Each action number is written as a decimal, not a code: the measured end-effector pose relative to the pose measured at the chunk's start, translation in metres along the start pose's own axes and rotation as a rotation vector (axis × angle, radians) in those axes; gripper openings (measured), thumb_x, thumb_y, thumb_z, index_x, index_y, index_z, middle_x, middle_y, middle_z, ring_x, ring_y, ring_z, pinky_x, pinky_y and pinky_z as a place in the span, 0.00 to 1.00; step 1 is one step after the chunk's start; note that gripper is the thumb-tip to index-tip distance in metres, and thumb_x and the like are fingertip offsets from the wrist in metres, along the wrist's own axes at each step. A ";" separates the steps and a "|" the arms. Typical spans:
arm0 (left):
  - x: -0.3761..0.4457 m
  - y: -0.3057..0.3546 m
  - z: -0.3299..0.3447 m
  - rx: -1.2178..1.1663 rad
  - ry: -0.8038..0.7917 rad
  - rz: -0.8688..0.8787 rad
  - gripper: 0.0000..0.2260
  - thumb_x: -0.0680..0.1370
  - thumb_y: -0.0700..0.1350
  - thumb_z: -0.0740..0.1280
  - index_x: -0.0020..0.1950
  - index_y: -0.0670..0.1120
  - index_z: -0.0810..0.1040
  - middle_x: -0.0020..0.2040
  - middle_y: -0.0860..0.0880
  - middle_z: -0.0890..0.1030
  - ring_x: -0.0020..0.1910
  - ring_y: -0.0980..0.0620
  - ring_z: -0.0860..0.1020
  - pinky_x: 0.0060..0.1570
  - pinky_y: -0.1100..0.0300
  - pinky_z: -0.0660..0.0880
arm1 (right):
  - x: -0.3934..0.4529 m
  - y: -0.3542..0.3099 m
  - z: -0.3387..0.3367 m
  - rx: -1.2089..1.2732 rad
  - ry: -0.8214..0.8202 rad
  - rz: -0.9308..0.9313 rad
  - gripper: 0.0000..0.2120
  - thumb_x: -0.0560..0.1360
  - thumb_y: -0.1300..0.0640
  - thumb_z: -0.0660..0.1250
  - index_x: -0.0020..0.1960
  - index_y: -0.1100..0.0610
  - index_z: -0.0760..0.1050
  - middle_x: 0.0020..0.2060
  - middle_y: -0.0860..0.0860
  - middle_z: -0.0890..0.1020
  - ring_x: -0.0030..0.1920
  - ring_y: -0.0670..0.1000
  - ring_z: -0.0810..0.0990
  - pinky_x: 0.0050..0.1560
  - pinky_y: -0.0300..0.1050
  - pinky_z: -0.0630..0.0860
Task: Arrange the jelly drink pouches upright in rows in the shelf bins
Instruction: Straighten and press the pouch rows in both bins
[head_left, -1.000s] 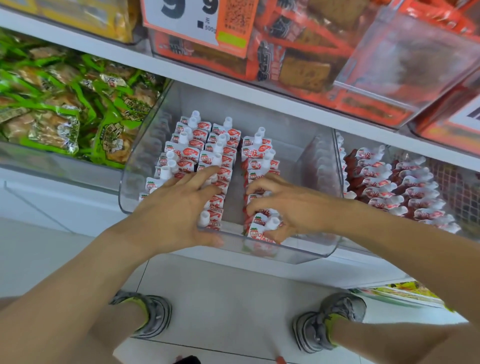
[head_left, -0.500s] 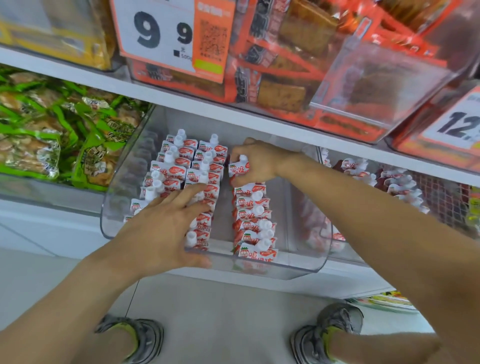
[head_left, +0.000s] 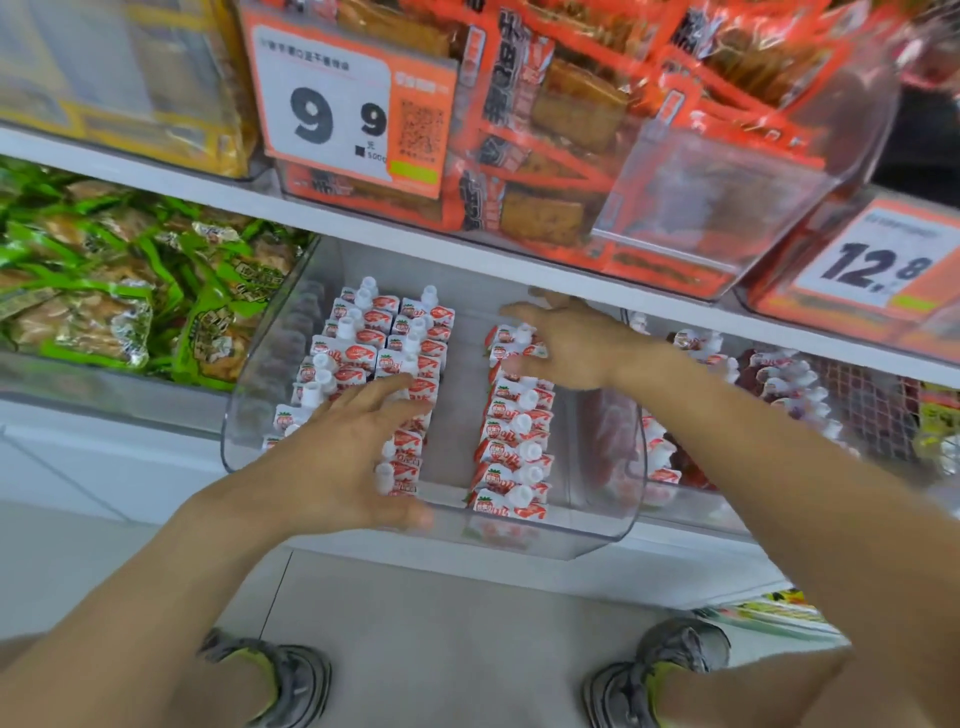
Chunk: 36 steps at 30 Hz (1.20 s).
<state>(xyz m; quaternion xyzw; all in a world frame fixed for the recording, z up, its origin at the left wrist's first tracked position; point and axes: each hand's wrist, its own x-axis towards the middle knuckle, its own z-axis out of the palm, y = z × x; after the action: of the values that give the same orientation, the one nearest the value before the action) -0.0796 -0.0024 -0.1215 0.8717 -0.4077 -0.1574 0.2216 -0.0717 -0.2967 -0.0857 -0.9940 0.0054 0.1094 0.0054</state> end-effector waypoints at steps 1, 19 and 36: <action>-0.003 0.007 -0.003 -0.085 0.082 0.029 0.43 0.63 0.73 0.68 0.74 0.60 0.61 0.77 0.60 0.53 0.75 0.60 0.55 0.69 0.61 0.59 | -0.025 -0.005 0.001 0.029 0.181 0.003 0.30 0.76 0.38 0.63 0.74 0.48 0.63 0.66 0.57 0.74 0.66 0.59 0.73 0.65 0.54 0.72; 0.184 0.090 0.066 -0.897 0.325 -0.546 0.29 0.76 0.56 0.67 0.74 0.49 0.62 0.63 0.39 0.77 0.61 0.40 0.76 0.60 0.51 0.72 | -0.187 -0.023 0.130 1.311 0.527 0.244 0.33 0.75 0.60 0.71 0.73 0.37 0.65 0.58 0.42 0.82 0.58 0.41 0.81 0.47 0.38 0.81; 0.050 0.074 0.041 -0.776 -0.060 -0.627 0.10 0.81 0.47 0.61 0.55 0.45 0.79 0.55 0.46 0.83 0.53 0.47 0.81 0.56 0.50 0.78 | -0.187 -0.019 0.127 1.284 0.548 0.191 0.35 0.74 0.62 0.73 0.71 0.36 0.64 0.55 0.26 0.77 0.59 0.34 0.78 0.48 0.32 0.79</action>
<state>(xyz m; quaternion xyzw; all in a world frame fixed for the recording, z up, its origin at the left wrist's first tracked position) -0.1148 -0.0946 -0.1234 0.8005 -0.0437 -0.3818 0.4598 -0.2811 -0.2746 -0.1686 -0.7813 0.1572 -0.1699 0.5796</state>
